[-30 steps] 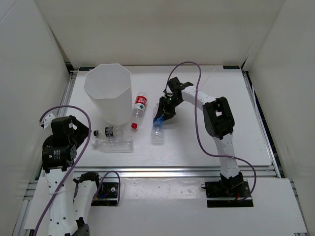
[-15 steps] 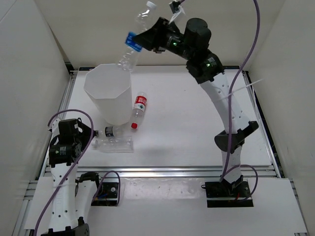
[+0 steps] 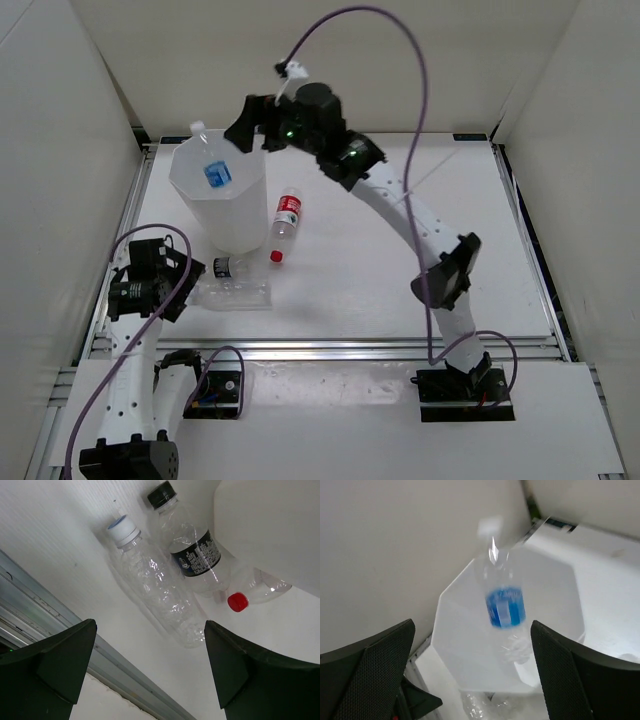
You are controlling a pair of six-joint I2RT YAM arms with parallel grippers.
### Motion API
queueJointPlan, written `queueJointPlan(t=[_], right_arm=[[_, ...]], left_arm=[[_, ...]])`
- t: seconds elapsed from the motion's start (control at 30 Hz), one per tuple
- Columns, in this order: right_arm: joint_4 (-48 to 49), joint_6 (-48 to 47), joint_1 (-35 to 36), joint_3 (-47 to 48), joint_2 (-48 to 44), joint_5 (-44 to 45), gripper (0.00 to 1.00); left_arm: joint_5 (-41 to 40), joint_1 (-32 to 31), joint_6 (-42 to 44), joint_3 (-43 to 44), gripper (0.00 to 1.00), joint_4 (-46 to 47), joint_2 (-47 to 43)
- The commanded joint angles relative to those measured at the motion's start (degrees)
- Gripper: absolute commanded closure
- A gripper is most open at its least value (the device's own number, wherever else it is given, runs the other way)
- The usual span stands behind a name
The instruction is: Put the plastic bottles in the bin
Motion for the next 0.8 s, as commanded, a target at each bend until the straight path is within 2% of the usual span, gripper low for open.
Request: queueJointPlan(t=[0.0, 0.07, 0.13, 0.17, 0.27, 0.3, 0.33, 0.43, 0.67, 0.77], right_arm=[[5.46, -2.28, -6.46, -0.82, -18.51, 7.37, 0.0], [4.94, 3.87, -12.41, -10.21, -23.97, 7.75, 0.0], [-0.14, 8.53, -16.47, -16.1, -25.74, 5.29, 0.0], [-1.73, 10.81, -20.49, -22.4, -26.26, -0.2, 0.0], [-1.92, 15.57, -26.66, -35.06, -24.08, -13.22, 0.0], [-1.92, 16.28, -27.64, -36.42, -20.41, -17.18, 0.0], [-1.92, 16.28, -29.13, -36.43, -18.03, -25.49, 0.0], [-5.07, 13.58, -29.15, -33.55, -8.54, -31.88, 0.0], [-5.7, 11.36, -26.69, -32.47, 3.78, -34.01, 0.0], [0.0, 11.27, -25.11, -35.98, 5.02, -36.37, 0.0]], left_arm=[[3.21, -0.2, -3.12, -2.35, 0.0, 1.89, -1.58], [3.21, -0.2, -3.83, -3.23, 0.0, 2.69, -2.63], [4.52, -0.2, -3.83, -4.37, 0.0, 5.05, -4.39], [4.53, -0.2, -4.35, -4.37, 0.0, 5.67, -4.4], [5.67, -0.2, -3.75, -4.37, 0.0, 7.17, -5.89], [5.67, -0.2, -3.74, -4.37, 0.0, 7.17, -5.89], [6.19, -0.2, -3.22, -4.37, 0.0, 7.17, -5.89], [7.42, -0.2, -2.69, -4.37, 0.0, 7.17, -5.36], [6.91, -0.2, -2.86, -4.63, 0.0, 4.54, -5.45], [6.29, -0.2, -3.39, -5.34, 0.0, 3.49, -6.07]])
